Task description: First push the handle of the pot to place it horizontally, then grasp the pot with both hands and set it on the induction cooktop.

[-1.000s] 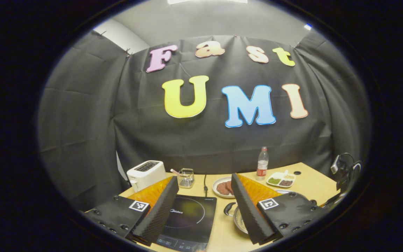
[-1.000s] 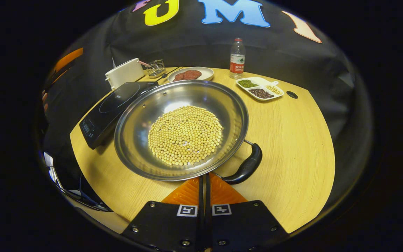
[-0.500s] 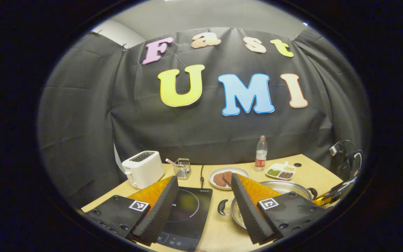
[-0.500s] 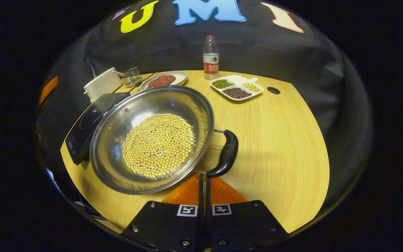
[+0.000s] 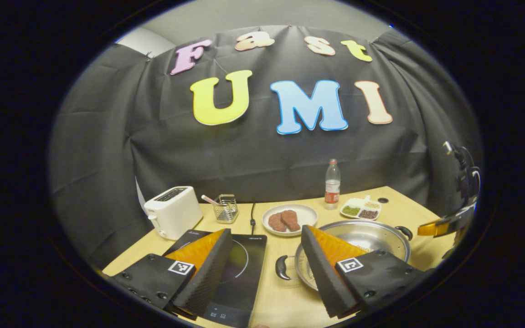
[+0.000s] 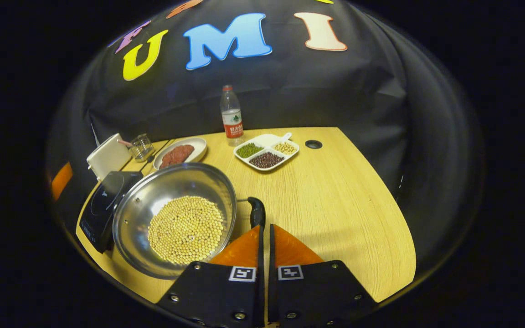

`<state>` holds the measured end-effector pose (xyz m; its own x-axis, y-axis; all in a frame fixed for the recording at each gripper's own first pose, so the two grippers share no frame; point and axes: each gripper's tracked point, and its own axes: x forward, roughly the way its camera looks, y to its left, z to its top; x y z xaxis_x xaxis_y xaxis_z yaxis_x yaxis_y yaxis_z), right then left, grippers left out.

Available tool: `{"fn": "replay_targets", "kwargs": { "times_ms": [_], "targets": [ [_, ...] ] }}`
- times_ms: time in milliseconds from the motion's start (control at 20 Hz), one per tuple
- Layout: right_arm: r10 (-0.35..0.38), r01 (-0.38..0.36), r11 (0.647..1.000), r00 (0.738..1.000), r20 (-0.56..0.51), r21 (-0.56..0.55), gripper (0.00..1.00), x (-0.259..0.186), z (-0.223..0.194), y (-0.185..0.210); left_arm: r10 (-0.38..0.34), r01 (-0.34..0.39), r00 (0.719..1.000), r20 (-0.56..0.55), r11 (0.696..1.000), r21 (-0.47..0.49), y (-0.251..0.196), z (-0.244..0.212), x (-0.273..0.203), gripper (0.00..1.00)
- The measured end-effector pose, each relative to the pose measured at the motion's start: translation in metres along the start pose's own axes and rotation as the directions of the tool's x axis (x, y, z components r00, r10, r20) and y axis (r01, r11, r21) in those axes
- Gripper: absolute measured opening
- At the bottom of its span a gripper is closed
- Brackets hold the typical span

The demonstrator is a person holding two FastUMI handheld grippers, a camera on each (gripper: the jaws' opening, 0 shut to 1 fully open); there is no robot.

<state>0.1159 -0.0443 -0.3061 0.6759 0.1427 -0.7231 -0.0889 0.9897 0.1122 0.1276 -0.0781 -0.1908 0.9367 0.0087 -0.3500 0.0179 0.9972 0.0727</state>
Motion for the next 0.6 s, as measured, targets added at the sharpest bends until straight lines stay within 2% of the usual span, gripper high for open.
{"fn": "replay_targets", "kwargs": {
  "times_ms": [150, 200, 300, 550, 600],
  "targets": [
    [0.001, -0.003, 0.999, 0.999, 0.041, 0.035, 0.99, 0.003, 0.01, 0.001, -0.045, 0.043, 0.998, -0.039, 0.999, -0.029, -0.009, -0.013, 0.014, 0.94],
    [-0.003, 0.001, 0.999, 0.999, 0.051, 0.037, 0.98, 0.001, 0.013, 0.002, -0.052, 0.05, 0.997, -0.054, 0.998, -0.033, -0.01, -0.019, 0.018, 0.94],
    [-0.008, 0.006, 0.999, 0.998, 0.064, 0.033, 0.99, 0.001, 0.017, 0.005, -0.064, 0.061, 0.995, -0.075, 0.997, -0.042, -0.011, -0.027, 0.028, 1.0],
    [-0.011, 0.014, 0.999, 0.997, 0.076, -0.031, 0.99, 0.011, 0.017, 0.014, -0.1, 0.093, 0.985, -0.142, 0.994, -0.056, -0.016, -0.055, 0.053, 0.98],
    [-0.011, 0.014, 0.999, 0.997, 0.075, -0.037, 0.99, 0.013, 0.016, 0.015, -0.108, 0.1, 0.982, -0.154, 0.993, -0.056, -0.018, -0.06, 0.057, 0.94]
  ]
}}
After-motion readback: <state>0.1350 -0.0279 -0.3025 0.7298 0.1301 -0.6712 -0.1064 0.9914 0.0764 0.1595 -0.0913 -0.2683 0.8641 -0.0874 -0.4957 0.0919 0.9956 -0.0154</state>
